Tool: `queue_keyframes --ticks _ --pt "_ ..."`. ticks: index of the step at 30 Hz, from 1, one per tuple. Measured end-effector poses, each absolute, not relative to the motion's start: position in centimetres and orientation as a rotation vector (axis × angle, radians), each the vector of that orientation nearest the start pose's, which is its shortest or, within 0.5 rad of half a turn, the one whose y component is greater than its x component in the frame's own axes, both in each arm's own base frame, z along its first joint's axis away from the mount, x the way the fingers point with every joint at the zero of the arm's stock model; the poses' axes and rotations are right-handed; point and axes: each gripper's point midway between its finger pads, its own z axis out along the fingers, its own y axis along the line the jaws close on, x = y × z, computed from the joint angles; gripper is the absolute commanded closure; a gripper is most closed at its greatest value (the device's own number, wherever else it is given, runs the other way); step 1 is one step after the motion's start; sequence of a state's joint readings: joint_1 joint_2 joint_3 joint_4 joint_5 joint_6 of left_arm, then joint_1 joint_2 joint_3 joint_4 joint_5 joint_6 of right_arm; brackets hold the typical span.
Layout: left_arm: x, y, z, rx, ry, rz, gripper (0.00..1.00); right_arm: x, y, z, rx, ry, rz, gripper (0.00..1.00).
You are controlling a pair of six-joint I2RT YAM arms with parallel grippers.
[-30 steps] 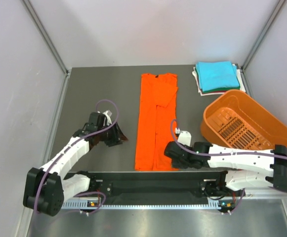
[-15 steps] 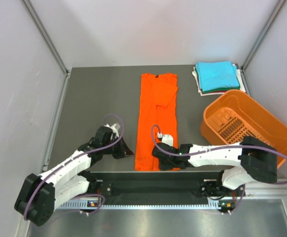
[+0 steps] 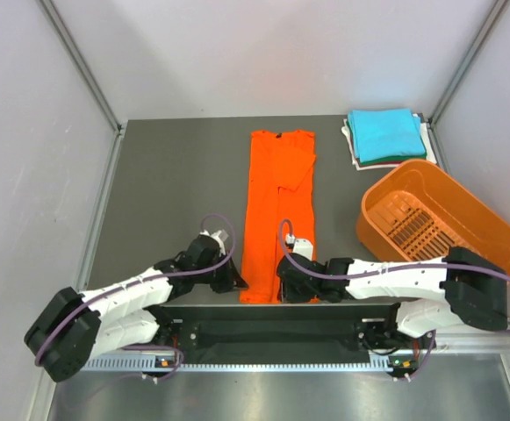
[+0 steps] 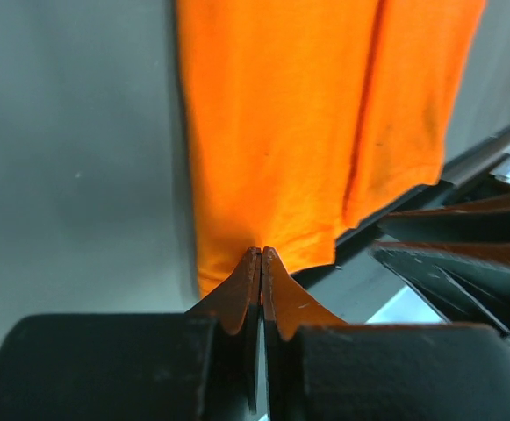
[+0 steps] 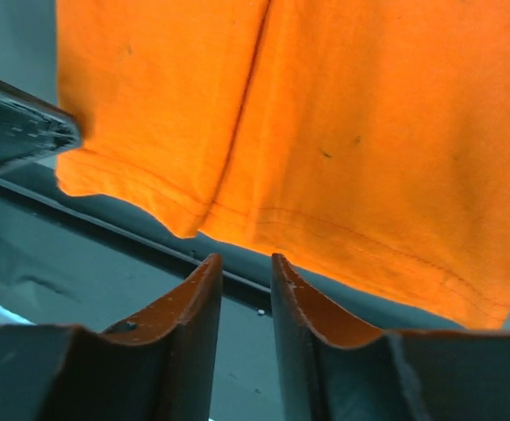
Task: Fold and stack the t-shirts
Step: Fold the tshirt
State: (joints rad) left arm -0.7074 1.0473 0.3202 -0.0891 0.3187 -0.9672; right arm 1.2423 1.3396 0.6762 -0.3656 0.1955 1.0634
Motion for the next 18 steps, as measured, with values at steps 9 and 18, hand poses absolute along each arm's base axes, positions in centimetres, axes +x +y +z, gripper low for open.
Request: queue_keyframes --ticks 9,18 --pt "12.7 -22.7 2.6 -0.199 2.695 -1.015 0.97 9.5 31.1 4.0 -0.082 2.702 0.622 0.66" --pt "12.6 -22.5 2.2 -0.208 2.699 -0.998 0.95 9.0 31.9 2.5 -0.061 2.742 0.581 0.69"
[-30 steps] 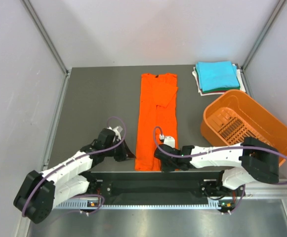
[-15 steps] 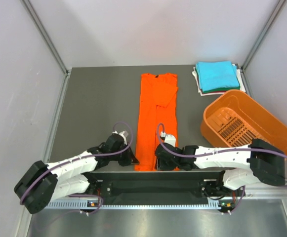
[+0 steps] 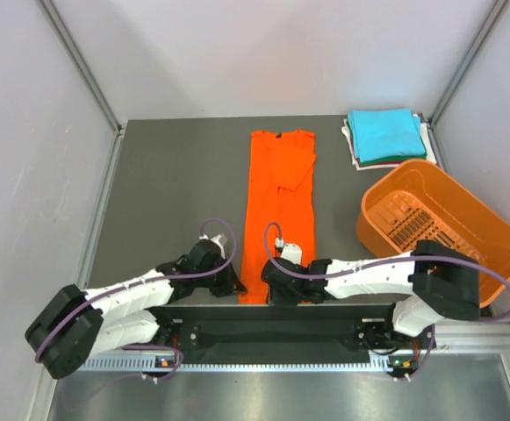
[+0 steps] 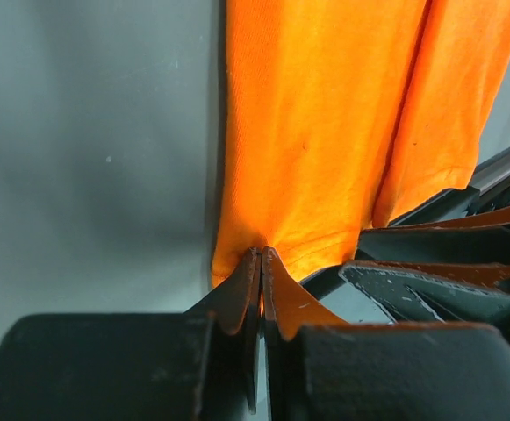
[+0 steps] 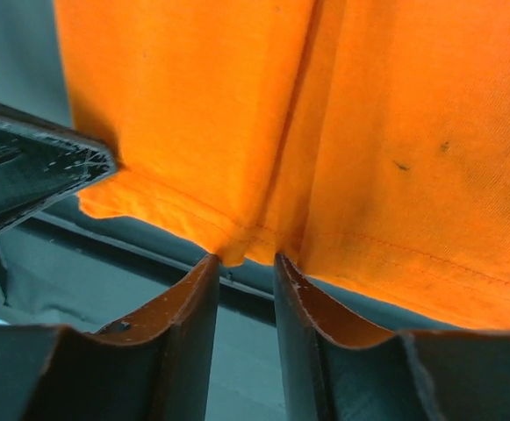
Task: Fold and stack the t-shirts
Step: Fold the tshirt
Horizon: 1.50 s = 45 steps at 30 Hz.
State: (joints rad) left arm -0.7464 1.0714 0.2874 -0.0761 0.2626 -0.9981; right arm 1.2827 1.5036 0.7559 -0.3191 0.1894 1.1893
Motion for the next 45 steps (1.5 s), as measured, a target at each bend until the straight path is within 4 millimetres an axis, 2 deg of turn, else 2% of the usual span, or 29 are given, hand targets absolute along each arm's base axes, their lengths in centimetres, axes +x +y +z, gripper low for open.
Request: queue_keyframes --ticks 3,4,6,12,18,35,45 --pt "12.6 -22.5 2.2 -0.212 2.699 -0.997 0.94 9.0 32.0 2.1 -0.059 2.749 0.566 0.77" --pt "12.6 -22.5 2.2 -0.216 2.699 -0.997 0.94 9.0 32.0 2.0 -0.058 2.751 0.563 0.87" --pt "12.5 -22.4 2.1 -0.227 2.700 -0.995 0.90 8.9 31.9 1.9 -0.056 2.754 0.559 1.00" --pt "12.6 -22.2 3.1 -0.241 2.679 -0.997 0.80 8.7 32.0 2.0 -0.058 2.751 0.565 1.00" --pt "13.5 -22.7 5.1 -0.235 2.627 -1.013 0.78 8.7 32.2 3.1 -0.056 2.728 0.597 1.00" --pt "13.2 -22.8 5.0 -0.225 2.639 -1.010 0.78 8.4 31.4 3.5 -0.012 2.707 0.563 1.00" --pt "12.7 -23.0 4.7 -0.203 2.657 -1.008 0.78 8.4 30.3 2.9 0.002 2.709 0.500 1.00"
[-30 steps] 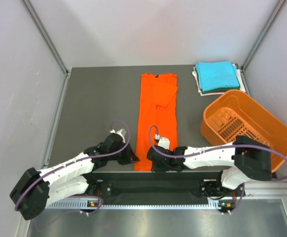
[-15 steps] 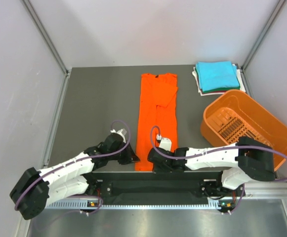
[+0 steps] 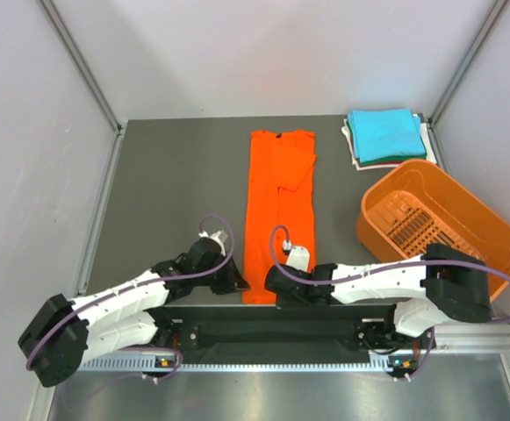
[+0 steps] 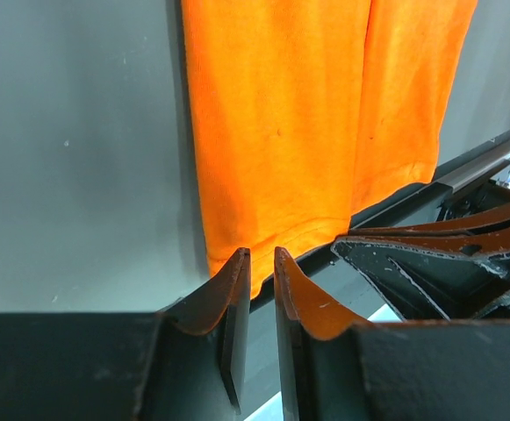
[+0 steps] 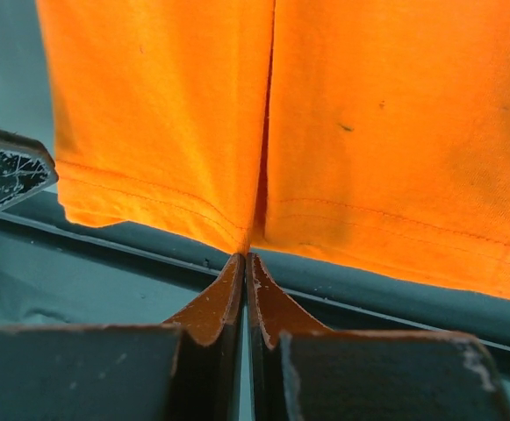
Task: Fold and stack the t-shirts
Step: Fold the tshirt
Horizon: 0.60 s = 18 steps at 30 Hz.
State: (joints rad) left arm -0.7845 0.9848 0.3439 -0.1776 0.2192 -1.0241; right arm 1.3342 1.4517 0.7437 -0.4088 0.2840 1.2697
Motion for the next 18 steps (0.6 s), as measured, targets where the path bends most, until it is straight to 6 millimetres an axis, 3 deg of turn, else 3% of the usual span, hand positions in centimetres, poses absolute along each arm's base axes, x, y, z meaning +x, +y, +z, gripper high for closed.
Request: queue_keyframes --ticks 18 --pt "11.7 -23.2 3.5 -0.184 2.702 -0.954 0.76 8.0 29.7 2.2 0.006 2.716 0.478 1.00"
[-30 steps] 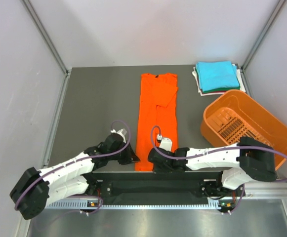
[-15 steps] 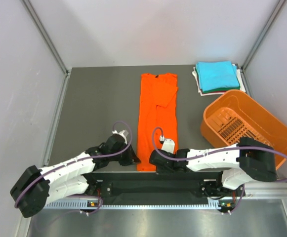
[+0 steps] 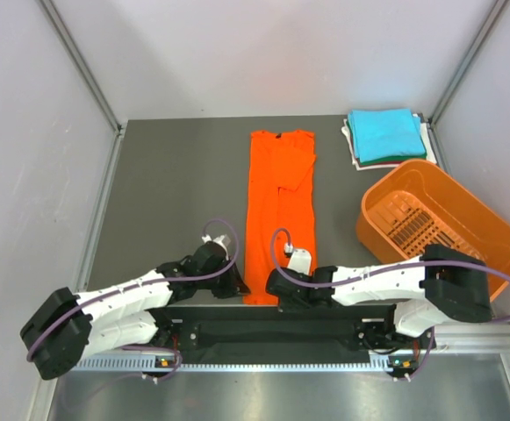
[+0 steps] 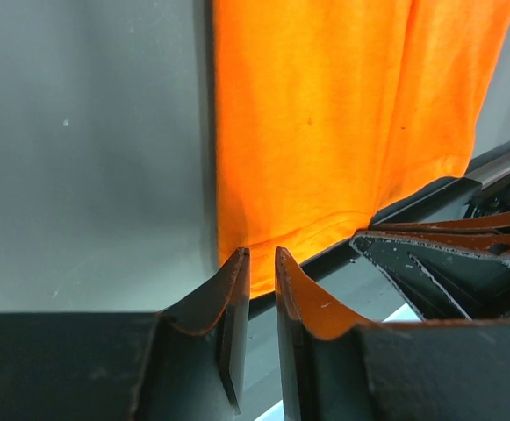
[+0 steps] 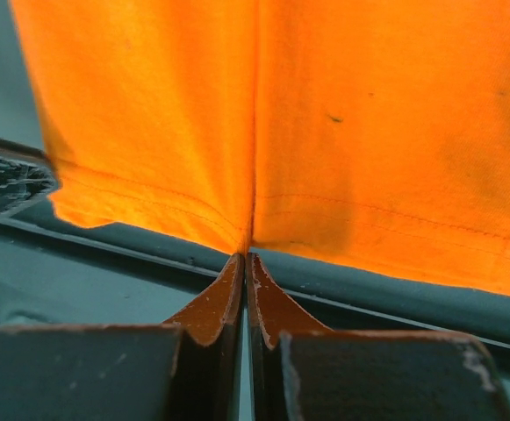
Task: Fold and stack the t-shirts
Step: Fold the tshirt
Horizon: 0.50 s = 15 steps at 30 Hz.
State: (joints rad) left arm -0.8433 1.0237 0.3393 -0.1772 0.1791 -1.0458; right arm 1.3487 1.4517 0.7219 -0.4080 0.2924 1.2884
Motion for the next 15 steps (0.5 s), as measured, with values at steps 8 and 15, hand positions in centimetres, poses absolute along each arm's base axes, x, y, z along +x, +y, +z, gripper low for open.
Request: queue_keyframes --ticks 8,15 --pt "11.4 -22.9 2.7 -0.182 2.726 -0.917 0.76 7.8 28.9 1.5 0.014 2.725 0.450 1.00" --pt "11.0 -22.2 2.0 -0.170 2.751 -0.834 0.75 7.8 28.9 1.5 0.016 2.720 0.444 0.90"
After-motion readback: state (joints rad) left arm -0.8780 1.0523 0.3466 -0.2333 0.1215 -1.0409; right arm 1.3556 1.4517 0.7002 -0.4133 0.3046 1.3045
